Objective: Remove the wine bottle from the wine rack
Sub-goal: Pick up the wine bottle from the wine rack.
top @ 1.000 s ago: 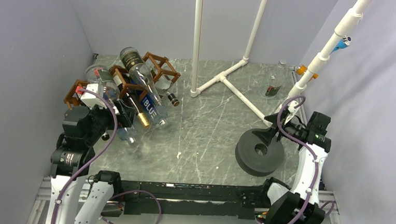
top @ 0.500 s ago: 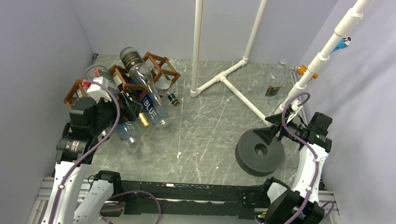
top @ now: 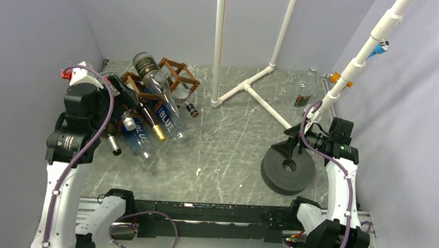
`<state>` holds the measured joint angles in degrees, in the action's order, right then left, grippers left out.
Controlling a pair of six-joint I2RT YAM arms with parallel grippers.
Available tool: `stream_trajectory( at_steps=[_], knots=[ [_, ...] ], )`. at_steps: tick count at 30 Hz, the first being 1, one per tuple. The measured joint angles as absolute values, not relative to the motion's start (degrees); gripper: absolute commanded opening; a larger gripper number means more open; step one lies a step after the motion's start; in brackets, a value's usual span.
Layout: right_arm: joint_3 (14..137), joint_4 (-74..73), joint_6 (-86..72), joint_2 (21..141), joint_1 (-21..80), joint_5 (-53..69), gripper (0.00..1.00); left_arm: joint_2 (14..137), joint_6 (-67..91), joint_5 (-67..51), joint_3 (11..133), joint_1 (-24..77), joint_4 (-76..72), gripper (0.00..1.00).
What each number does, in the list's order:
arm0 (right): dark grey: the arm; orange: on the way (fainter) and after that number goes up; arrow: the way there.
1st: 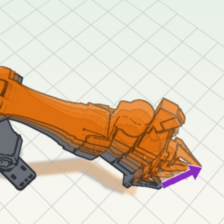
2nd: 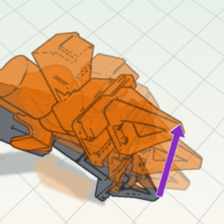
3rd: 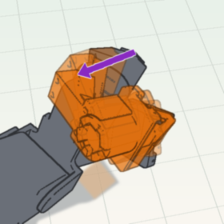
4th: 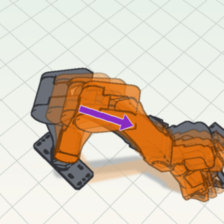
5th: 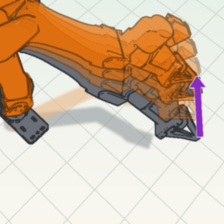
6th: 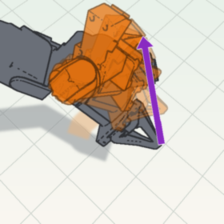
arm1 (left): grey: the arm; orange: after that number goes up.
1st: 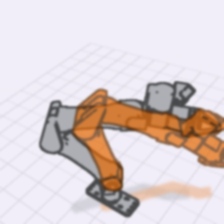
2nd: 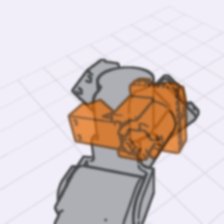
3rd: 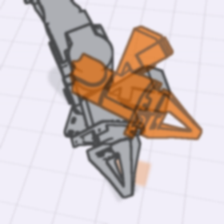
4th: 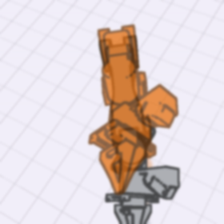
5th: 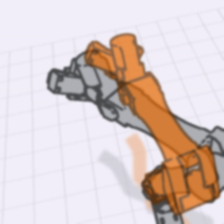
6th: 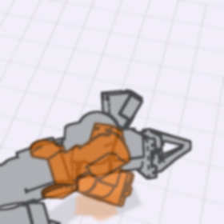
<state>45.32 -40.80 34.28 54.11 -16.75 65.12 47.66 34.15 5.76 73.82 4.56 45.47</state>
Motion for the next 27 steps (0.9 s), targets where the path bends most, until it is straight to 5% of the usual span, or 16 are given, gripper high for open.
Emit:
stream_trajectory(
  at_steps=[13, 27],
  knots=[
    [46.37, -40.60, 33.39, 56.07, -15.64, 61.58, 1.00, 56.05, 37.71, 20.12, 70.76, 6.26, 54.22, 0.75],
    [46.37, -40.23, 33.10, 56.58, -15.31, 60.20, 1.00, 59.70, 36.10, 23.14, 64.42, 7.22, 47.53, 0.67]
  ],
)
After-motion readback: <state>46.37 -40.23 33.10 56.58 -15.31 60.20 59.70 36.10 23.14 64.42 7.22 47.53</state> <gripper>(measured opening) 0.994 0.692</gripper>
